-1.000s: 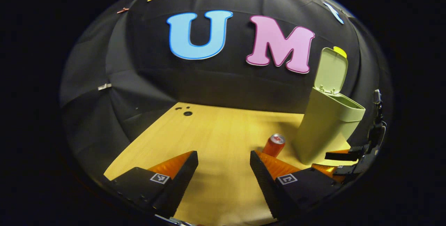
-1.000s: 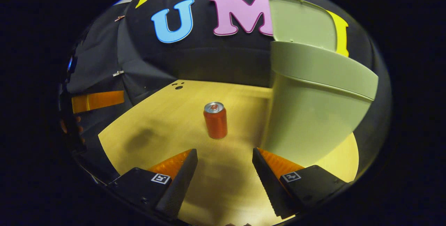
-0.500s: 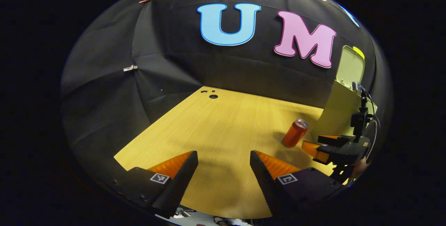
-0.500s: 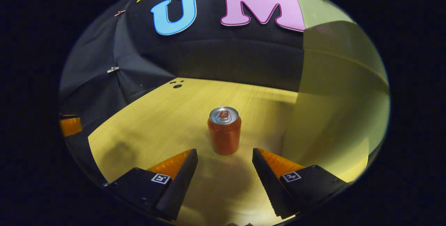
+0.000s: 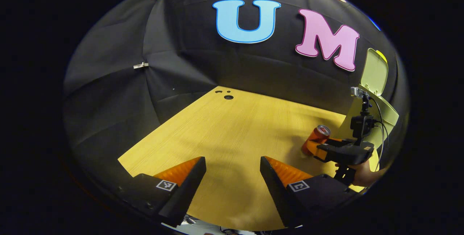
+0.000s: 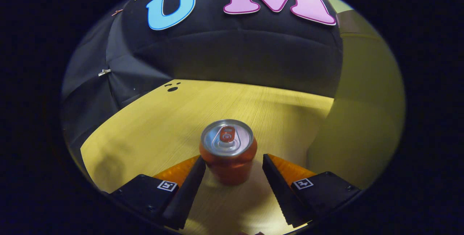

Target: Press the lid of the desktop garbage bin to open it, pick up the crumpled paper on the desktop and throw it into the bin, then pick up the pop can on the desktop and drop it into the bin, and finally close the garbage bin lid.

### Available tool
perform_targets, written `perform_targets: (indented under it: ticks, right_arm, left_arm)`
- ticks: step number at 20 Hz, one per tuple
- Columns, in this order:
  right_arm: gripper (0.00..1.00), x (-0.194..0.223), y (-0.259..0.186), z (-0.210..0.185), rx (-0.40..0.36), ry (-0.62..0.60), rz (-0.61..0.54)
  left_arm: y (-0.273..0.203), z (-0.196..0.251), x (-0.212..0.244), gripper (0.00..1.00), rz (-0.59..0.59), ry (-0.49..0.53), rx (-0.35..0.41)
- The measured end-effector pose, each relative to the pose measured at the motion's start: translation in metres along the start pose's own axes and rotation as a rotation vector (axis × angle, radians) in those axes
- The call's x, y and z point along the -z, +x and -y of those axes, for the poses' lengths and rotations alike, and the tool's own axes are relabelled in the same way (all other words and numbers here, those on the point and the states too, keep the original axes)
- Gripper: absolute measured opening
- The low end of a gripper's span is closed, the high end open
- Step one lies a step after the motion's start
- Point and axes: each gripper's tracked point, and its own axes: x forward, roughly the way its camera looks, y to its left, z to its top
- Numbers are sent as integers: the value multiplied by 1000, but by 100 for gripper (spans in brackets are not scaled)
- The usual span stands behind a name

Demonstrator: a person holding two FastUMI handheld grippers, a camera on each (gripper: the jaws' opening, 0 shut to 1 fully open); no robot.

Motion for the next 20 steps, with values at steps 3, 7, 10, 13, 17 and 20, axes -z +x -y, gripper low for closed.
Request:
perform_targets:
  ticks: [3,7,10,13,17,20]
  right_arm:
    - [99,-1,10,-2,0,5,-5]
    - [91,-2,12,-7,-1,-7,0]
    - [83,-3,9,-10,-6,-17,-9]
    - [83,-19,-4,-11,0,-24,20]
    - [83,-51,-31,-13,16,-47,71]
    - [82,-81,-58,-16,31,-61,114]
  left_arm:
    - [5,-2,1,96,-9,-8,-4]
    - [8,-4,1,96,-14,-9,-6]
    - [9,-1,-1,96,-12,-15,11]
    - [7,-2,-4,96,-2,-1,37]
    - [0,0,-6,96,12,14,79]
    - [-6,-5,-6,96,20,33,105]
